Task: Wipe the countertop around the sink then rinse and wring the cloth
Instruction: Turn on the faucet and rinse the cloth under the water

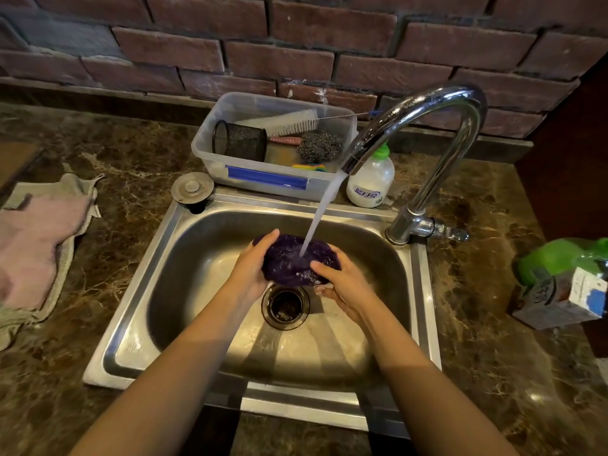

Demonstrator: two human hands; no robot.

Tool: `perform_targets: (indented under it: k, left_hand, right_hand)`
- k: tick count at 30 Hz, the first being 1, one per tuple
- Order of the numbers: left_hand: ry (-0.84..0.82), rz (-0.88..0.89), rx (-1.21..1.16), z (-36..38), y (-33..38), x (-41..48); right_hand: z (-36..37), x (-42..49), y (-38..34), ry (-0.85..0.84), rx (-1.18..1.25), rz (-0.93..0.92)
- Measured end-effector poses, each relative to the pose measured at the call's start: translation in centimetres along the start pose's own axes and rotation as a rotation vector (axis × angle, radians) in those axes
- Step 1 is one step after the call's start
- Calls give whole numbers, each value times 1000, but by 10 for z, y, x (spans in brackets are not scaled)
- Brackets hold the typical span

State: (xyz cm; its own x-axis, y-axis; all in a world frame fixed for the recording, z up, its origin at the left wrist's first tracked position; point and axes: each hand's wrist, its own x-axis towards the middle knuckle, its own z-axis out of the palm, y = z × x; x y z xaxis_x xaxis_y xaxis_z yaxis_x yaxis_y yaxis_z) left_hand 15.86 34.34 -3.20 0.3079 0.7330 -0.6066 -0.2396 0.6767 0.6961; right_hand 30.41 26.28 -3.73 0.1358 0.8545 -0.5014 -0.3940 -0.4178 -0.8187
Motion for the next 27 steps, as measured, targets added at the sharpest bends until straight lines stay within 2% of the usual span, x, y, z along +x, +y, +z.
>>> perform_targets:
  k: [4, 7, 10, 12, 15, 18, 20, 23, 27]
  left_hand:
    - [65, -5, 192, 7, -14, -1]
    - [50, 16, 102, 24, -30, -8]
    - [103, 38, 115, 29, -32, -9]
    - [155, 61, 190, 28, -31, -6]
    - [189, 85, 244, 23, -31, -4]
    - [214, 84, 194, 12, -33, 1]
    - [212, 70, 96, 6, -31, 5]
    - [148, -36, -51, 2, -30, 9]
    - [57, -191, -85, 15, -41, -2]
  right_hand:
    - [22, 2, -8, 19, -402, -214]
    - [46, 10, -7, 179, -600, -355]
    - [49, 23, -12, 350, -783, -358]
    - [45, 30, -11, 394, -925, -317]
    - [37, 36, -8, 347, -1052, -264]
    - [24, 37, -9, 218, -888, -231]
    - [16, 33, -9, 150, -912, -223]
    - [14, 22, -7, 83, -1006, -236]
    - [43, 17, 5, 68, -1021, -366]
